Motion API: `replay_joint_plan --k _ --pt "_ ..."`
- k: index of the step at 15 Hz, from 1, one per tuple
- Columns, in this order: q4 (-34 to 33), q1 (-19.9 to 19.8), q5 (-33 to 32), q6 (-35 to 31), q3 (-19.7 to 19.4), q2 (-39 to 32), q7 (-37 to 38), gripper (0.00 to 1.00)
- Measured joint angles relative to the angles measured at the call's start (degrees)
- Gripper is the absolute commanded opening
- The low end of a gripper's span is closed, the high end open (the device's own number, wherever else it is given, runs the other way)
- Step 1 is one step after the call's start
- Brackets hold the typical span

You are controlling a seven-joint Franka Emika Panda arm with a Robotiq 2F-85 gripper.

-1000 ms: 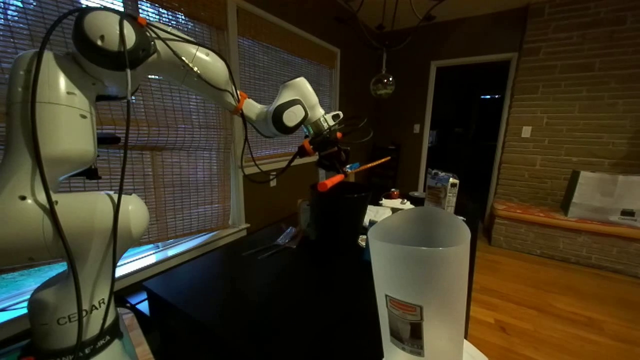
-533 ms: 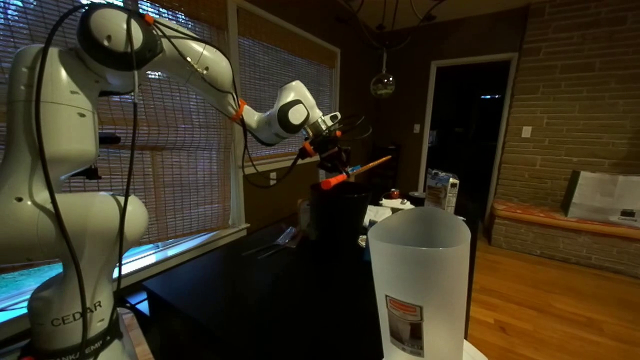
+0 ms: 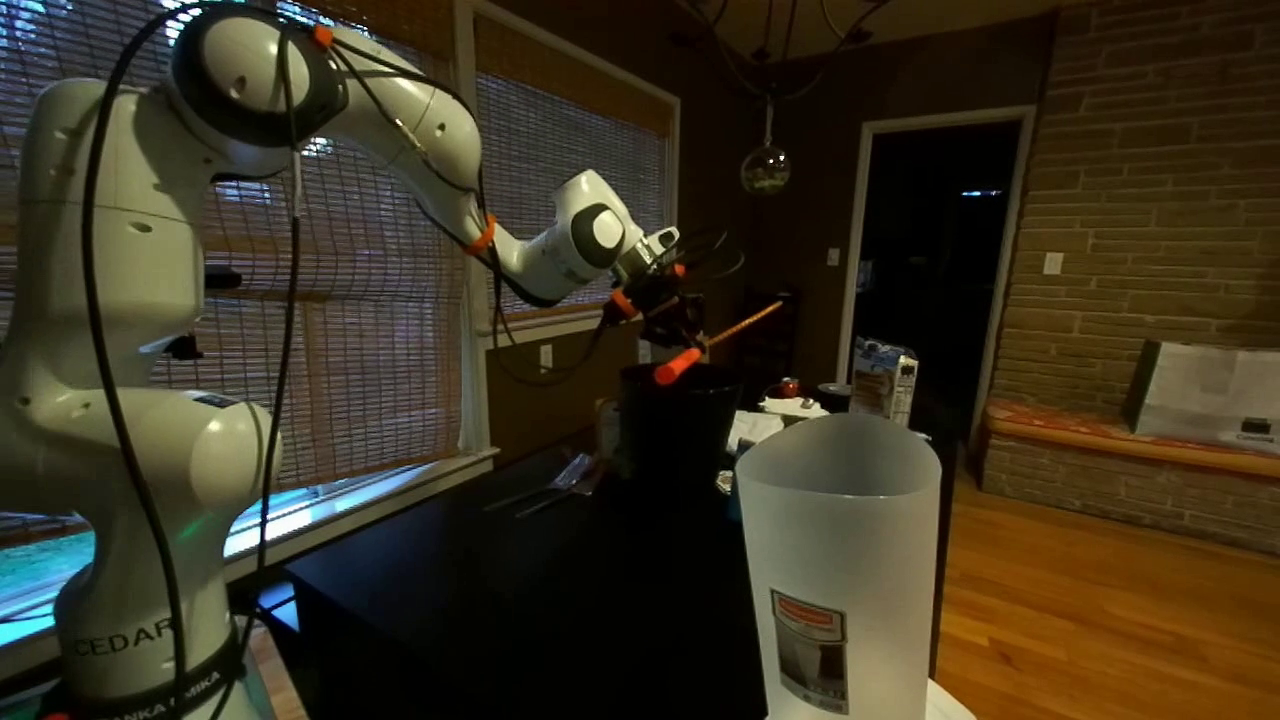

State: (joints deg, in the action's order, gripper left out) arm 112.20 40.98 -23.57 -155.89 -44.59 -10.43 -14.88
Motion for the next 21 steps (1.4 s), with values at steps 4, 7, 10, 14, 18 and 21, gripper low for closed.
replay_joint_plan --k 4,7,10,14,18,21 --pt "-0.1 -14.5 -2.8 0.0 14.8 1.9 1.8 0.03" --pt "-0.1 -24.6 -2.5 0.6 25.0 3.1 1.8 0.03" --pt "0.0 -31.3 -0.4 2.5 31.5 4.4 1.4 0.03" --pt "0.3 -36.7 8.0 7.3 36.6 6.8 -2.5 0.03" --pt "3.4 -39.5 15.4 10.0 38.3 10.8 -7.7 0.03" --pt "8.9 -40.7 18.0 10.6 38.3 15.4 -10.7 0.03"
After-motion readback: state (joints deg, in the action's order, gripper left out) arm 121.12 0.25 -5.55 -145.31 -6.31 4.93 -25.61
